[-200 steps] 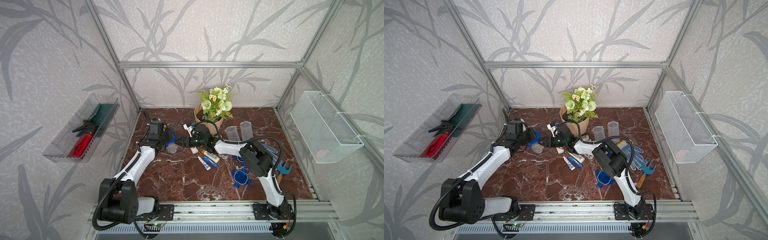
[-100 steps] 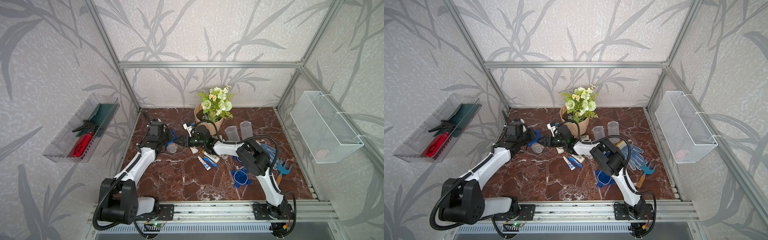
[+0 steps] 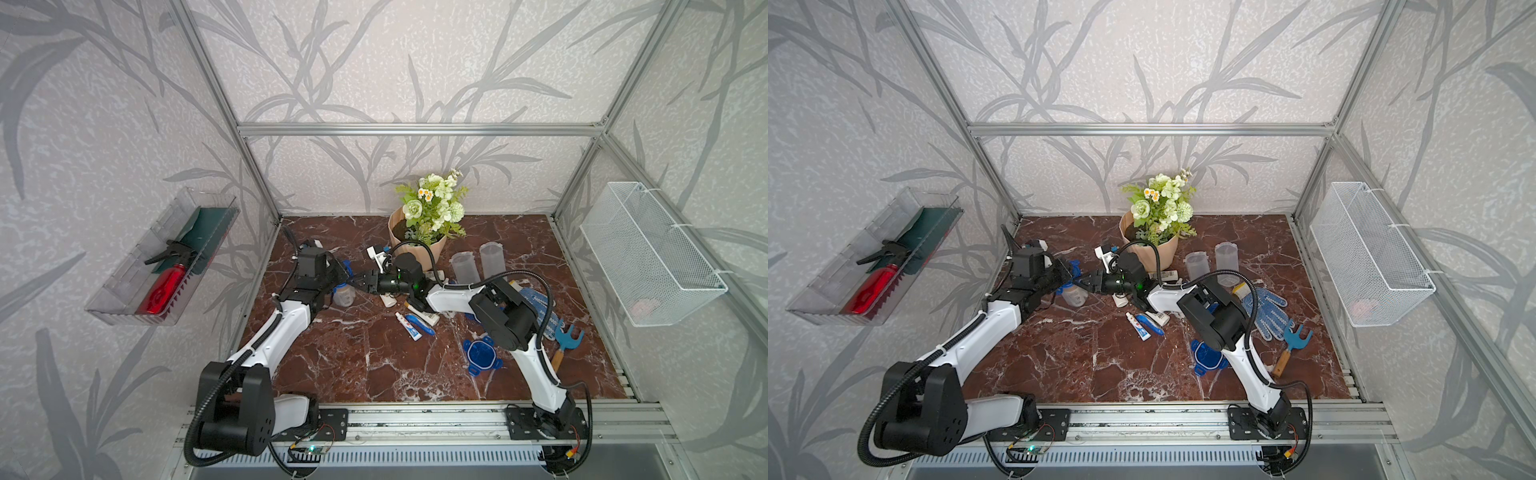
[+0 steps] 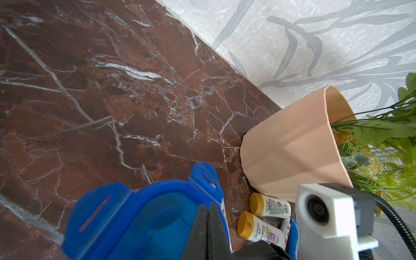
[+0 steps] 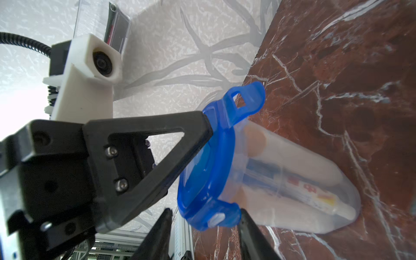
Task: Take out toiletry kits
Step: Unfasten the latch on the container.
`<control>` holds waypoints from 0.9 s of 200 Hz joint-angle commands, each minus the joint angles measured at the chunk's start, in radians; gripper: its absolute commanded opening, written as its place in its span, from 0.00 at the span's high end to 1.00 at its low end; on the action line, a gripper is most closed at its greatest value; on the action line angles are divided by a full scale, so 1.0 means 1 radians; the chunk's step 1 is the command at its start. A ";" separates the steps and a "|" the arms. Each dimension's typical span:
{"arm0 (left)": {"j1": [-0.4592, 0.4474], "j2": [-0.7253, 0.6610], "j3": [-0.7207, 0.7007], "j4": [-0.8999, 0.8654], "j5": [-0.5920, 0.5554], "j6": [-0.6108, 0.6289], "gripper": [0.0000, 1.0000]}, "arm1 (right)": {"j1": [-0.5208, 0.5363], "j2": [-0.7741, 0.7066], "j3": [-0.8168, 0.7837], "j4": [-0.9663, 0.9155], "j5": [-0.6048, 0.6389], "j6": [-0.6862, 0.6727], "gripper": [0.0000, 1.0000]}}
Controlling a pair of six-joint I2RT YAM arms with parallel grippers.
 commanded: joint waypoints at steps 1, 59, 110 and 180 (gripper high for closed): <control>-0.007 0.043 -0.088 -0.241 0.007 -0.008 1.00 | 0.009 0.008 -0.008 0.167 -0.021 0.037 0.53; -0.007 0.057 -0.128 -0.223 0.011 -0.012 1.00 | 0.016 0.000 -0.027 0.284 -0.028 0.070 0.53; -0.007 0.058 -0.175 -0.205 0.011 -0.014 1.00 | 0.023 0.003 -0.031 0.374 -0.039 0.095 0.56; -0.007 0.021 -0.255 -0.195 0.009 -0.024 1.00 | 0.030 -0.008 -0.002 0.389 -0.074 0.075 0.59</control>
